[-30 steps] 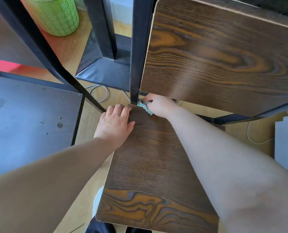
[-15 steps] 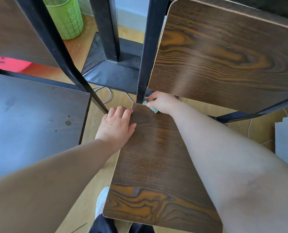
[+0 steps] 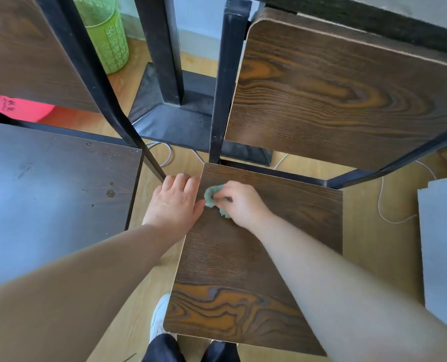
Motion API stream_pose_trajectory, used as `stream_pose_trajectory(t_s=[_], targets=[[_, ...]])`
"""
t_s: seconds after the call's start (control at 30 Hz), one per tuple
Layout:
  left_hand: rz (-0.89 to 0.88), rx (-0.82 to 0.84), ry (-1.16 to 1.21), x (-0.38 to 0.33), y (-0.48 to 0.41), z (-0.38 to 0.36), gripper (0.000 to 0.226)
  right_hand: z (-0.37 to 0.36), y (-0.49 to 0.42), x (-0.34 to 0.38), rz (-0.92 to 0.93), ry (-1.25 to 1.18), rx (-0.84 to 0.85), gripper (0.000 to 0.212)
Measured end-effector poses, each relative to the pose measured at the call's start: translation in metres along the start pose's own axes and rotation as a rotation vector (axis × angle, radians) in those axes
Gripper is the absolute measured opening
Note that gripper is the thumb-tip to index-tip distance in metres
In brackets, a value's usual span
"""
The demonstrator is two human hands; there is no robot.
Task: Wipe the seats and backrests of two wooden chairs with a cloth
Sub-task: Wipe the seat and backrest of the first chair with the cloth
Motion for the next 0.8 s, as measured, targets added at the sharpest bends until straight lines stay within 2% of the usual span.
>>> stream_pose_trajectory(t_s=[0.07,0.2,0.27,0.33,0.43,0.5,0.67,0.8], targets=[[-0.005,-0.001,-0.002,-0.001,0.003,0.001,0.053,-0.007,0.016,-0.011,-0.053,-0.097,-0.104,0.018],[-0.016,0.006,-0.02,-0.002,0.003,0.003,0.052,0.027,0.039,-0.047,-0.278,-0.228,-0.465,0.024],[-0.025,0.013,-0.022,0.0,0.002,0.004,0.052,0.053,0.052,-0.07,-0.383,-0.251,-0.614,0.026],[-0.025,0.016,-0.017,0.003,0.002,0.004,0.052,0.075,0.06,-0.092,-0.482,-0.227,-0.694,0.029],[-0.009,0.026,-0.008,0.01,0.003,0.001,0.051,0.085,0.06,-0.113,-0.61,-0.167,-0.641,0.037],[-0.001,0.032,-0.006,0.014,0.005,-0.001,0.053,0.079,0.052,-0.111,-0.613,-0.118,-0.588,0.033],[0.007,0.039,-0.02,0.025,0.011,-0.003,0.055,0.04,0.009,-0.059,-0.414,0.02,-0.43,0.033],[0.026,0.038,-0.015,0.034,0.02,0.0,0.056,0.004,-0.018,-0.011,-0.273,0.026,-0.313,0.035]])
Point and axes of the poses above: each hand's wrist, its own y-axis away from the middle knuckle, its own z-axis out of the back of the hand, x = y × z, the point moved 3 cm from there along -y, towards the middle knuckle, and after that the axes turned 2 degrees about x, right-handed, at the moved point
